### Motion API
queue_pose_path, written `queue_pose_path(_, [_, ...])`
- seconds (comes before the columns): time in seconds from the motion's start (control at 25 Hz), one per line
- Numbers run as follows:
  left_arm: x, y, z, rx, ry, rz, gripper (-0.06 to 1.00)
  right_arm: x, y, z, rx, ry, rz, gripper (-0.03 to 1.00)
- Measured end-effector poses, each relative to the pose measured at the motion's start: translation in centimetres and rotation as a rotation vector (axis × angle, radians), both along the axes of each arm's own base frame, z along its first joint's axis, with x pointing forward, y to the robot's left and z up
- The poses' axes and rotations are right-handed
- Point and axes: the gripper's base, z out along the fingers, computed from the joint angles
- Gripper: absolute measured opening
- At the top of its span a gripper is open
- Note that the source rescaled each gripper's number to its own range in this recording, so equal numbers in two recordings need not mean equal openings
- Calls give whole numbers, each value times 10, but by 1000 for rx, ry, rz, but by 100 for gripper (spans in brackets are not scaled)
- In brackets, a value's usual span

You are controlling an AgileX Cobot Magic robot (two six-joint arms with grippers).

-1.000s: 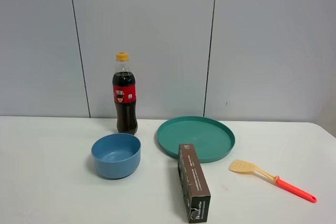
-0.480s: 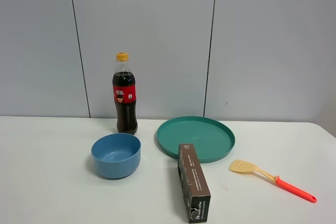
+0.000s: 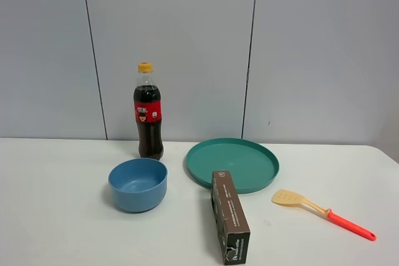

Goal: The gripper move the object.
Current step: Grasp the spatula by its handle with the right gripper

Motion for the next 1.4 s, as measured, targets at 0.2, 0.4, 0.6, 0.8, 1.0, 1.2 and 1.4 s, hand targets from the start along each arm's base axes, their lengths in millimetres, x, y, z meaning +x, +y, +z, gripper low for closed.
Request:
queue_pose_path(0.2, [0, 0, 0, 0, 0, 0, 100, 33, -3, -5, -49, 224, 54, 100])
queue_pose_path(0.4, [0, 0, 0, 0, 0, 0, 100, 60, -5, -6, -85, 356, 106, 100])
queue_pose_path(0.6, [0, 0, 0, 0, 0, 0, 100, 90, -7, 27, -125, 294, 134, 100])
queue_pose_path(0.8, [0, 0, 0, 0, 0, 0, 100, 121, -10, 52, -168, 310, 172, 100])
queue_pose_path(1.0, [0, 0, 0, 0, 0, 0, 100, 156, -8, 59, -157, 347, 236, 100])
queue_pose_path(1.2, [0, 0, 0, 0, 0, 0, 100, 188, -1, 43, -73, 372, 320, 100])
queue_pose_path(1.4, [0, 0, 0, 0, 0, 0, 100, 211, 1, 21, -32, 446, 372, 100])
